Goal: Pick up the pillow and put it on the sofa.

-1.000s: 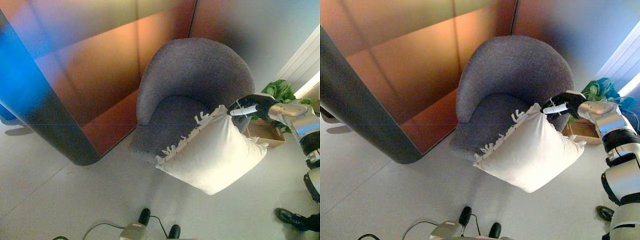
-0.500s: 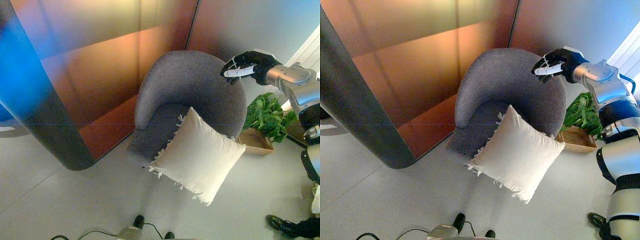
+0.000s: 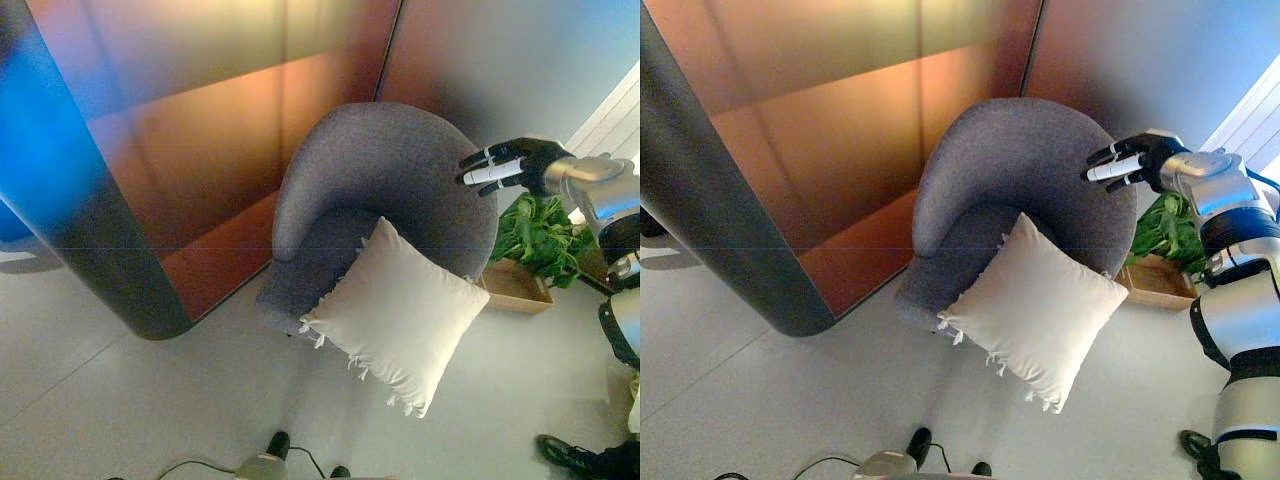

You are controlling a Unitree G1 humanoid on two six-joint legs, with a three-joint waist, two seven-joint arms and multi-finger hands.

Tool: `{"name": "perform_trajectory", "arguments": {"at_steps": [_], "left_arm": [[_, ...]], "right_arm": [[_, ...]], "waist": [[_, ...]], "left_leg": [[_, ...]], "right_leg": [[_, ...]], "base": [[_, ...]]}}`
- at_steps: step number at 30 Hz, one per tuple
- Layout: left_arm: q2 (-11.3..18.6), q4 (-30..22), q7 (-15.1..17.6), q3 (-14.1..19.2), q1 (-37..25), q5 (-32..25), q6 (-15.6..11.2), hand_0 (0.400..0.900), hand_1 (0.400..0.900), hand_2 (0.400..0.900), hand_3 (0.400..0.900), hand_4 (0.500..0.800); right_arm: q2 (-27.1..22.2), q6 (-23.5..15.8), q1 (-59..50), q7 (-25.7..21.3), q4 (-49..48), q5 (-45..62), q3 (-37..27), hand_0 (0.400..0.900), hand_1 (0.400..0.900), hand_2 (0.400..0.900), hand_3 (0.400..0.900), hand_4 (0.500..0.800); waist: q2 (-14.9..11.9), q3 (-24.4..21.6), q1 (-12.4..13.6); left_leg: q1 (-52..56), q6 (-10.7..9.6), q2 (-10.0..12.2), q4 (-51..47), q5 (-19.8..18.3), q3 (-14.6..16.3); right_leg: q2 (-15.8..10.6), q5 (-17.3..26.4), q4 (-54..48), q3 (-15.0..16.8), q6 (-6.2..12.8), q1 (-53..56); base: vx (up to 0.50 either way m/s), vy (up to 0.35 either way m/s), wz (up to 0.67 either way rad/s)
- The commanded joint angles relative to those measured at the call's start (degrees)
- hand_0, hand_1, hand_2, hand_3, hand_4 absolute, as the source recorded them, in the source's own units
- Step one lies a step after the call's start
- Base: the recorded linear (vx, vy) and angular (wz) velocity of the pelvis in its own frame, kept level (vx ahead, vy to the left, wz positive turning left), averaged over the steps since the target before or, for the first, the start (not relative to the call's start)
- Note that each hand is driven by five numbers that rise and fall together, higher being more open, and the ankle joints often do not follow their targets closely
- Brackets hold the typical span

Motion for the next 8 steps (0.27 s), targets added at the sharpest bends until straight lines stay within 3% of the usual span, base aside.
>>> {"name": "perform_trajectory", "arguments": {"at_steps": [1, 4, 8], "left_arm": [[0.41, 2.56, -0.45, 0.44, -0.24, -0.83, -2.11, 0.9, 0.9, 0.9, 0.9, 0.8], [-0.56, 2.41, 0.39, 0.78, -0.81, -1.99, -4.16, 0.9, 0.9, 0.9, 0.9, 0.8], [-1.42, 2.2, 2.42, 1.41, -1.62, -4.13, -4.16, 0.9, 0.9, 0.9, 0.9, 0.8]], "right_arm": [[-1.19, -1.14, 9.76, 1.37, -4.03, -1.06, -6.64, 0.9, 0.9, 0.9, 0.9, 0.8], [4.17, -2.69, 27.94, -1.71, -9.18, -5.31, -13.78, 0.9, 0.9, 0.9, 0.9, 0.8], [11.93, -2.64, 44.64, -9.13, -11.85, -6.68, -17.57, 0.9, 0.9, 0.9, 0.9, 0.8]], "waist": [[-0.53, -1.75, -1.49], [0.8, -1.49, -3.91], [1.85, -1.42, -6.54]], "left_leg": [[3.81, 0.08, -0.16, -0.42, -6.98, 2.71], [4.24, 0.46, -0.08, -0.42, -7.31, 3.73], [4.48, 0.88, 0.01, -0.42, -7.51, 5.0]], "right_leg": [[-0.45, 1.35, 1.62, 2.37, 2.71, -0.73], [-0.48, 1.35, 2.0, 3.75, 2.62, -1.04], [-0.24, 1.39, 2.45, 5.57, 2.59, -1.69]], "base": [[-0.05, 0.026, -0.29], [-0.06, 0.029, -0.33], [-0.06, -0.005, -0.23]]}}
